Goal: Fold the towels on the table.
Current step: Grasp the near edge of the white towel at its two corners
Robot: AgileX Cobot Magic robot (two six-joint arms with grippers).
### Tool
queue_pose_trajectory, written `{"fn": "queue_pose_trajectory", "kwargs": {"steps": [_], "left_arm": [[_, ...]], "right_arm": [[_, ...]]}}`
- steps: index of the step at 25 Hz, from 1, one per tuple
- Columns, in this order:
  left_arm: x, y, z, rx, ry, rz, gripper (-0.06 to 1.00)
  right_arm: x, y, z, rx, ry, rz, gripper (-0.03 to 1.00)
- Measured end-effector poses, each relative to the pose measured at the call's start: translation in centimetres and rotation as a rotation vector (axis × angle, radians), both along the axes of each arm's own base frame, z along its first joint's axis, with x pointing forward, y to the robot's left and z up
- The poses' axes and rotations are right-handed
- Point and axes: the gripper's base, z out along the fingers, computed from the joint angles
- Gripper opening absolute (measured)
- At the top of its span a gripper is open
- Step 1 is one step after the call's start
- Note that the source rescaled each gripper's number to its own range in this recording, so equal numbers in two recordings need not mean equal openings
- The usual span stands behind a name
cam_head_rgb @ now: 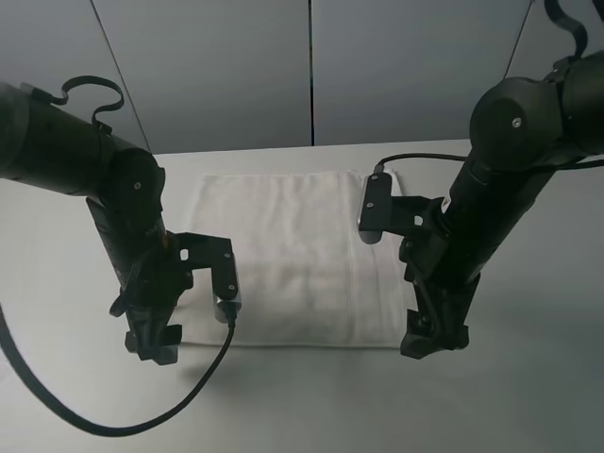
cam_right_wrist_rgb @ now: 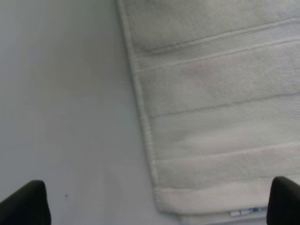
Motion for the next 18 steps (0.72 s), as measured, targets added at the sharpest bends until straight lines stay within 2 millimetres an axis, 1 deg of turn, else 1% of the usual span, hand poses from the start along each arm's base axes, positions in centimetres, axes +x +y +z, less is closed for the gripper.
{"fn": "queue_pose_trajectory", "kwargs": {"steps": [8,18], "left_arm": [[0.1,-0.2,-1.1,-0.017,-0.017,-0.008,0.99],[0.2,-0.2,-1.4,-0.009,-0.016,-0.015,0.99]], "right_arm": [[0.2,0.0,-1.1,-0.027,0.012,0.027,1.0],[0.4,-0.2,-2.6,-0.075,0.043,0.072,1.0]]}}
